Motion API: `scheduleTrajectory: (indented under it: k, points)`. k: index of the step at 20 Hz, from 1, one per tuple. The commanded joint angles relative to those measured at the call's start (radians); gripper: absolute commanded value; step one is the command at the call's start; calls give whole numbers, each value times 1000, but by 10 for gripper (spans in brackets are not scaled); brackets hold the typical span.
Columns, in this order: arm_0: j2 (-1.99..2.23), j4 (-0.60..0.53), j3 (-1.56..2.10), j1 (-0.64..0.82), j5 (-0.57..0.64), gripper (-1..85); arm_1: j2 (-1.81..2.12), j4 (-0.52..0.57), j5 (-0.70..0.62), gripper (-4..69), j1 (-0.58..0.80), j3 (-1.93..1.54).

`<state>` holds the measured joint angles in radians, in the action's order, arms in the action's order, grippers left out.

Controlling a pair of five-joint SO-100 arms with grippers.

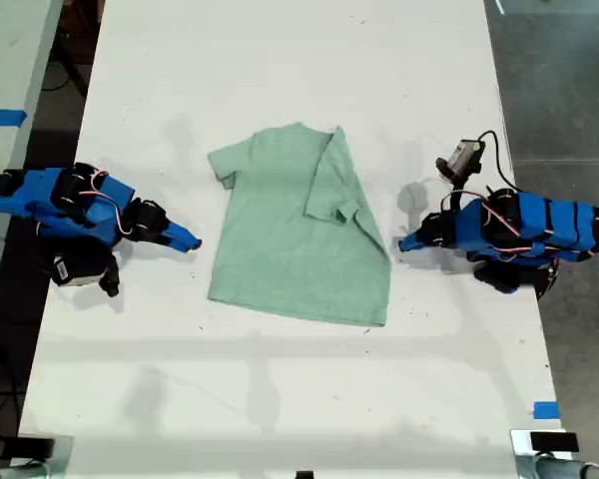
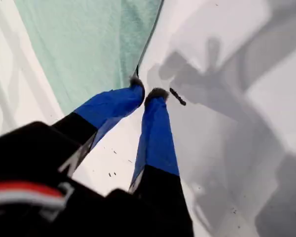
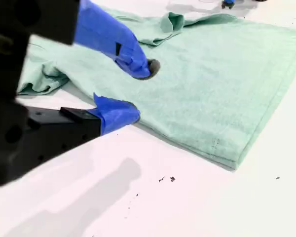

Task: Fold t shirt

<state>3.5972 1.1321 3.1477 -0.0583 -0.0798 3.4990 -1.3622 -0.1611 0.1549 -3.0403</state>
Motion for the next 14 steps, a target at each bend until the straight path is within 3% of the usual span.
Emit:
scheduleTrajectory:
  k: [1,14]
  points:
    - [8,-6,-15,2,6,111,8,-5,25,19,-23,-51]
    - [8,-5,-15,6,0,112,8,-5,18,22,-20,-51]
